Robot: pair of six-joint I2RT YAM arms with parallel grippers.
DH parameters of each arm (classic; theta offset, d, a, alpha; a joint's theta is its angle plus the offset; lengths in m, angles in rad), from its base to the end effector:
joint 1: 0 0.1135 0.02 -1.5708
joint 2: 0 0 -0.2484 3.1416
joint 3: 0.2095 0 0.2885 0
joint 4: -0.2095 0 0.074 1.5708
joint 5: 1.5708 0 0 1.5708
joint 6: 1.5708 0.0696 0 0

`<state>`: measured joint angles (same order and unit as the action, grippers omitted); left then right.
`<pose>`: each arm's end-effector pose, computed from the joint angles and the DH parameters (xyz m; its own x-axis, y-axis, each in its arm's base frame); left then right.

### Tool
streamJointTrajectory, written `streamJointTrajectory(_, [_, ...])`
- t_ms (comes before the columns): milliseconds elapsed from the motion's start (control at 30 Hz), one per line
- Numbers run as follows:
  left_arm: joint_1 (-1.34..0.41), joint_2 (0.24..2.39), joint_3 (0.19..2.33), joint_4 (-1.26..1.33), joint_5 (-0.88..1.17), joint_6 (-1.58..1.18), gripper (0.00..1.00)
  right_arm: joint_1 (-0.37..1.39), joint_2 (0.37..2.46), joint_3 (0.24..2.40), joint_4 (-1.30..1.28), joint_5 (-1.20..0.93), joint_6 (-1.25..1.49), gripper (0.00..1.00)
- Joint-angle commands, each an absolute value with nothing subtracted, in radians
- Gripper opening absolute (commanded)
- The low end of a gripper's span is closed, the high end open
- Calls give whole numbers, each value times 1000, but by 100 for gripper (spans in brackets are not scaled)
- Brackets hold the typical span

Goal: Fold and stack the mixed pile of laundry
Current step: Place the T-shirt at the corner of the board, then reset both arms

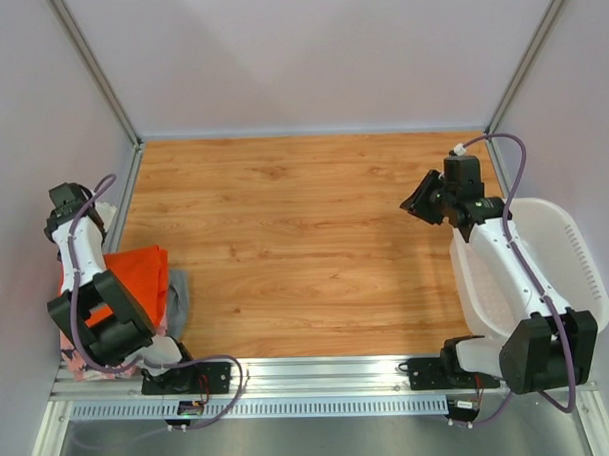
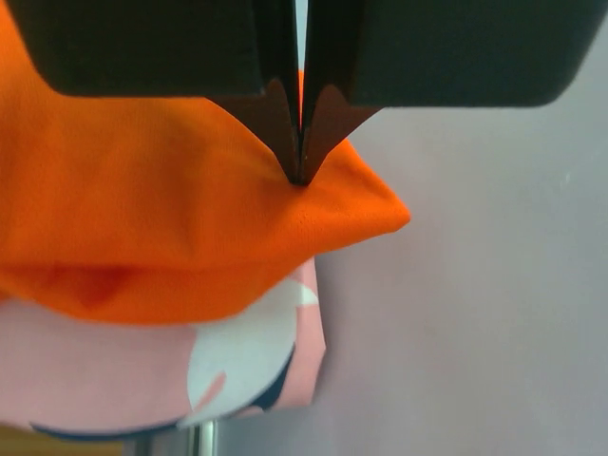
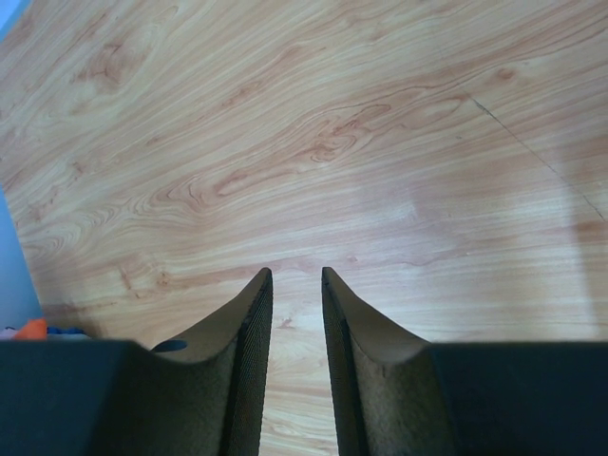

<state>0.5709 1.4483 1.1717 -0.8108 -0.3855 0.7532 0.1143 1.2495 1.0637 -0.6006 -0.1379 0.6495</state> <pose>0.2735 0.2068 0.2181 -0.9866 0.1196 -0.1113 0.0370 0.8271 0.5608 0.3277 0.0472 0.2549 -0.6867 0.5242 -0.5037 0.2585 0.8237 0.5047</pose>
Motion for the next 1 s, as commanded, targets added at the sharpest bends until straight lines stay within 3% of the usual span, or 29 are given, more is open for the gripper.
streamJointTrajectory(0, [578,1520,1198,-664,-416,758,0,109,1229,1117,-612,-111,630,30])
streamJointTrajectory(333, [586,1623,1226,-468,-517,828,0,109,1250,1158,-632,-94,623,30])
streamJointTrajectory(567, [575,1553,1298,-653,-419,724,1,107,1256,1169,-640,-91,621,30])
streamJointTrajectory(767, [343,1359,1364,-877,-344,608,30,110,1259,1164,-635,-112,634,30])
streamJointTrajectory(967, [-7,1355,1382,-1094,-267,454,48,109,1258,1183,-661,-104,600,35])
